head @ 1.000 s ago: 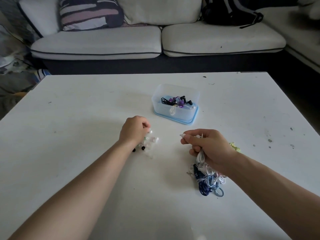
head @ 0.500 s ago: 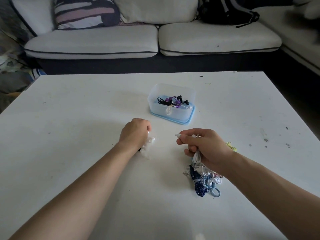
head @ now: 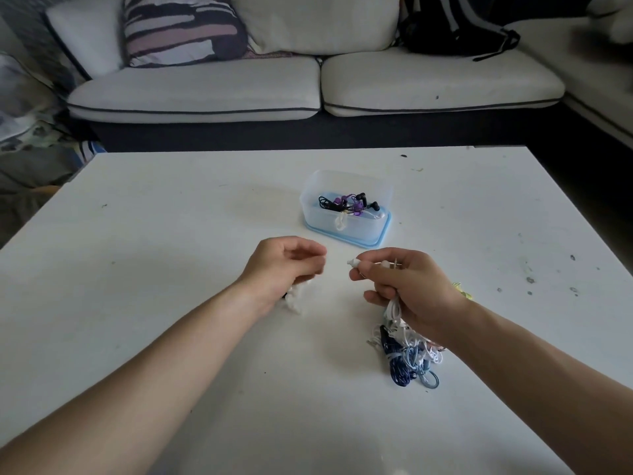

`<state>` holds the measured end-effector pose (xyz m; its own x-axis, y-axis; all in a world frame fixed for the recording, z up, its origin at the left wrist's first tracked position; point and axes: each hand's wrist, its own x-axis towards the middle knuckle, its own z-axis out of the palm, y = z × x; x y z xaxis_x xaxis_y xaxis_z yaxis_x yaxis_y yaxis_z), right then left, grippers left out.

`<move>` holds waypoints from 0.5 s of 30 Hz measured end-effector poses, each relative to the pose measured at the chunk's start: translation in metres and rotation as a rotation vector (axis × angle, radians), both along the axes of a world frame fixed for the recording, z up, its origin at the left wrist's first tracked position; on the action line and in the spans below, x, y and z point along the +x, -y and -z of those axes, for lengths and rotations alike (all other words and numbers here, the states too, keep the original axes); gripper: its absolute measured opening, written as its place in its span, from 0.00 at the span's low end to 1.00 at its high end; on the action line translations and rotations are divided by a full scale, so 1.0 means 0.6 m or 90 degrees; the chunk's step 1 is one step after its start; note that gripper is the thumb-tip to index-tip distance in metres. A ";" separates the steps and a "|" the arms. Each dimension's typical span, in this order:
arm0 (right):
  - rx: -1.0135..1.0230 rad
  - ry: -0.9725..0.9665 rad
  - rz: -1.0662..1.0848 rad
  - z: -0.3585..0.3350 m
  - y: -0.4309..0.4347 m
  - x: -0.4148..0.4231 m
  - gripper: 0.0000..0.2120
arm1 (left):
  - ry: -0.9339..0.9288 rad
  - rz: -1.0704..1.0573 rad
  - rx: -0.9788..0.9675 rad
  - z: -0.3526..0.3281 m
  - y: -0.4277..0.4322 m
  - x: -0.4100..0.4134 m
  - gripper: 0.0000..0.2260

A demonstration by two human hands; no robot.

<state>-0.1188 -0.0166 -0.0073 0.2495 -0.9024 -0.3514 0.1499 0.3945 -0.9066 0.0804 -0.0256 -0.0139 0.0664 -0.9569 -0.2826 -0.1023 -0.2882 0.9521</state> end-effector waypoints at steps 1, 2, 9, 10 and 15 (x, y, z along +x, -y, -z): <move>-0.018 0.008 -0.004 -0.006 -0.003 0.002 0.03 | -0.103 -0.014 0.028 -0.013 -0.015 -0.007 0.06; -0.036 0.016 -0.007 -0.012 -0.006 0.005 0.03 | -0.182 -0.030 0.048 -0.024 -0.028 -0.012 0.06; -0.101 0.057 -0.028 -0.043 -0.025 0.011 0.10 | -0.341 -0.045 0.070 -0.072 -0.072 -0.024 0.07; -0.104 0.059 -0.027 -0.043 -0.026 0.010 0.09 | -0.342 -0.040 0.068 -0.075 -0.073 -0.026 0.07; -0.127 0.023 -0.031 -0.044 -0.022 0.005 0.04 | -0.311 -0.014 0.055 -0.082 -0.070 -0.027 0.07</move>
<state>-0.1155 -0.0036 0.0190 0.3032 -0.9398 -0.1575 0.1686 0.2156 -0.9618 0.0641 0.0166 0.0353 -0.0734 -0.9283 -0.3645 0.3572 -0.3657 0.8595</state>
